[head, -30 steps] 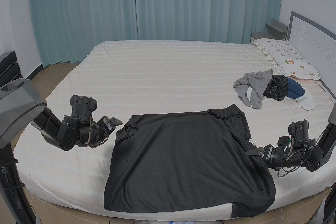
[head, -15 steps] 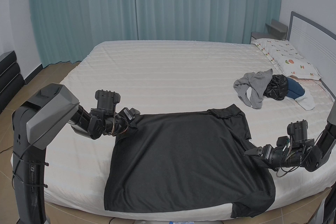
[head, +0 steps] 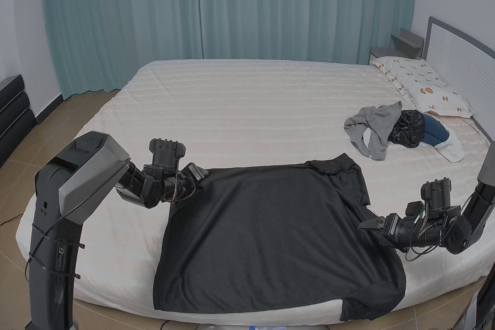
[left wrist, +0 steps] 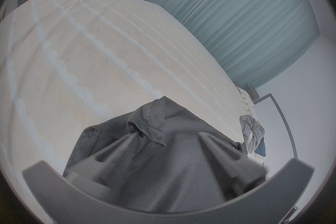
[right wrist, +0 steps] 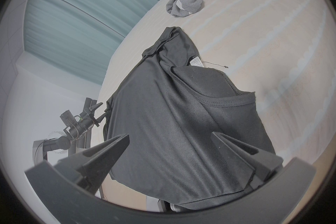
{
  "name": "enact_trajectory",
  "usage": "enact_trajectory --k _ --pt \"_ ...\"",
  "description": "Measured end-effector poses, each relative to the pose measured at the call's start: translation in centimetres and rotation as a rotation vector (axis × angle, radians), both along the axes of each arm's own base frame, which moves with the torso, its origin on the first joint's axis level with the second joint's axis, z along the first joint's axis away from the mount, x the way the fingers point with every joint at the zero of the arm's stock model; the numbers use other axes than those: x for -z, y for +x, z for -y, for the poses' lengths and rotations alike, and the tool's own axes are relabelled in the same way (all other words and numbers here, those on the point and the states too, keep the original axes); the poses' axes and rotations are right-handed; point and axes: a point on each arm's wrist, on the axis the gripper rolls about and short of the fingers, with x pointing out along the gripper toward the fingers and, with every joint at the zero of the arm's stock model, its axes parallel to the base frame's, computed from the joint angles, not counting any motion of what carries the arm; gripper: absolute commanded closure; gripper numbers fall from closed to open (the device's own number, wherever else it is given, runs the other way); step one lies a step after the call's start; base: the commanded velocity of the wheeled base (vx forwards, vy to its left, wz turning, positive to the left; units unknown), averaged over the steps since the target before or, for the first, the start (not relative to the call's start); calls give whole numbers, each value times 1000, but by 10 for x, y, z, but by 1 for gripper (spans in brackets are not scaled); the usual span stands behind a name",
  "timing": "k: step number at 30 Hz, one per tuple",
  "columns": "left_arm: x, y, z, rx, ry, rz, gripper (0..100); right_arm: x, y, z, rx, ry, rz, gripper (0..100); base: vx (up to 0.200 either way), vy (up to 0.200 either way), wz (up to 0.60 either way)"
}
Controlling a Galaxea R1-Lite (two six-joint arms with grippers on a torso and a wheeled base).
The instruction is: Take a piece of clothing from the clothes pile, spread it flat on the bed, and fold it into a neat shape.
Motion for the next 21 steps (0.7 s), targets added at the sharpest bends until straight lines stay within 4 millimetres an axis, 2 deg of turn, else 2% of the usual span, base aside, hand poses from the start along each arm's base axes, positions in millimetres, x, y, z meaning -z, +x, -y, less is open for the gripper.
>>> enact_trajectory --k 4,10,21 --pt "5 5 -2 -12 6 4 100 1 0 0 -1 0 -3 0 0 0 0" --pt "1 16 -8 -82 15 46 100 1 -1 0 -1 0 -6 0 0 0 0" --pt "-11 40 -39 -213 -45 117 100 1 3 0 3 -2 9 0 0 0 0"
